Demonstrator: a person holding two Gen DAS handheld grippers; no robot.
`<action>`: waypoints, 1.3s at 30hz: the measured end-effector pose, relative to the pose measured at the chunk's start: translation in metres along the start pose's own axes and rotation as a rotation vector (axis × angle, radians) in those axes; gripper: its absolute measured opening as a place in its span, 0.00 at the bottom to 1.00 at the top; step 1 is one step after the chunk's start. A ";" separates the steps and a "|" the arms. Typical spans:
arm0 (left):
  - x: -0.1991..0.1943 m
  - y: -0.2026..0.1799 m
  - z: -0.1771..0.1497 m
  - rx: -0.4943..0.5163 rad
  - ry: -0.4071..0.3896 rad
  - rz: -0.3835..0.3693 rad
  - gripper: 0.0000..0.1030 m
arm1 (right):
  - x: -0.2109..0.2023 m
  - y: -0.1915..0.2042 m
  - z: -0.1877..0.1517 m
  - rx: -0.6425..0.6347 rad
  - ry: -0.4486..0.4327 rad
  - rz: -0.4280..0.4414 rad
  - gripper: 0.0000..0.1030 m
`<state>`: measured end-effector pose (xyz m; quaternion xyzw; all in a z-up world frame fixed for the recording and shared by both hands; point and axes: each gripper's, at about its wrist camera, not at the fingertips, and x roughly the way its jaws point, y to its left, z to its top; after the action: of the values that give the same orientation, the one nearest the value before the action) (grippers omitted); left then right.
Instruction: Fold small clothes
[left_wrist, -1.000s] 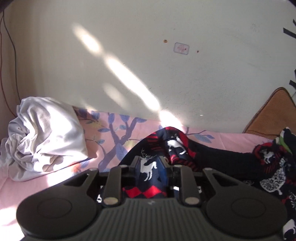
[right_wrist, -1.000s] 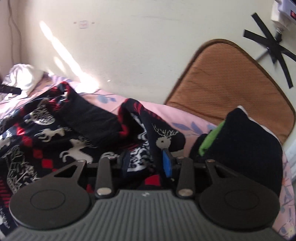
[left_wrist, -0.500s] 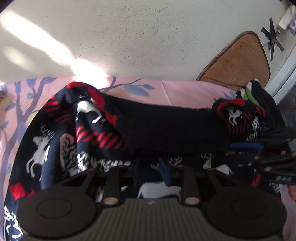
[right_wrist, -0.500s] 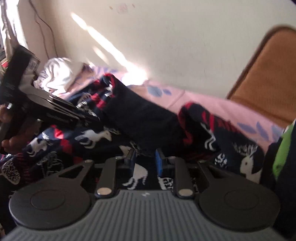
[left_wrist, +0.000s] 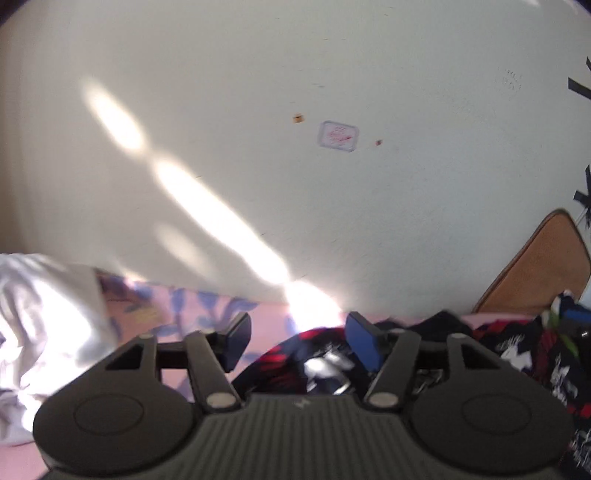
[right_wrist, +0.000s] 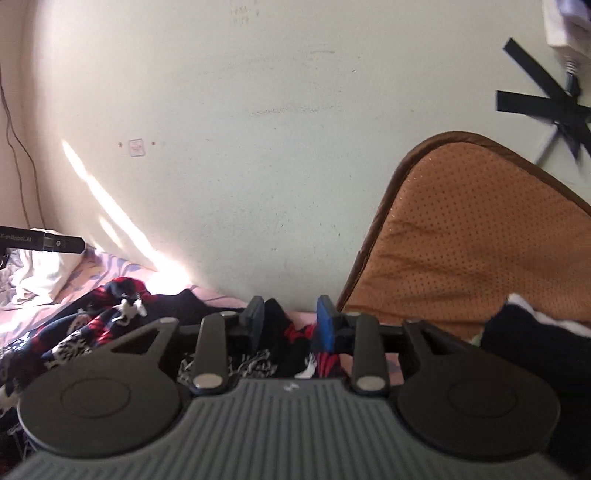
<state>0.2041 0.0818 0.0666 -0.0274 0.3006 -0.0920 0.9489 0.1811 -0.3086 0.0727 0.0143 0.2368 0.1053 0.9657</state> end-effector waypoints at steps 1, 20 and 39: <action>-0.015 0.013 -0.012 0.012 0.027 0.023 0.76 | -0.017 0.000 -0.011 0.004 -0.016 -0.016 0.46; -0.166 0.036 -0.169 -0.147 0.233 -0.117 0.64 | -0.130 0.049 -0.141 0.137 0.153 -0.119 0.04; -0.201 0.015 -0.199 -0.150 0.257 -0.159 0.11 | -0.139 0.089 -0.169 0.156 0.239 0.302 0.10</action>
<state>-0.0696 0.1360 0.0161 -0.1098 0.4222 -0.1467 0.8878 -0.0346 -0.2543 -0.0071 0.1116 0.3522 0.2313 0.9000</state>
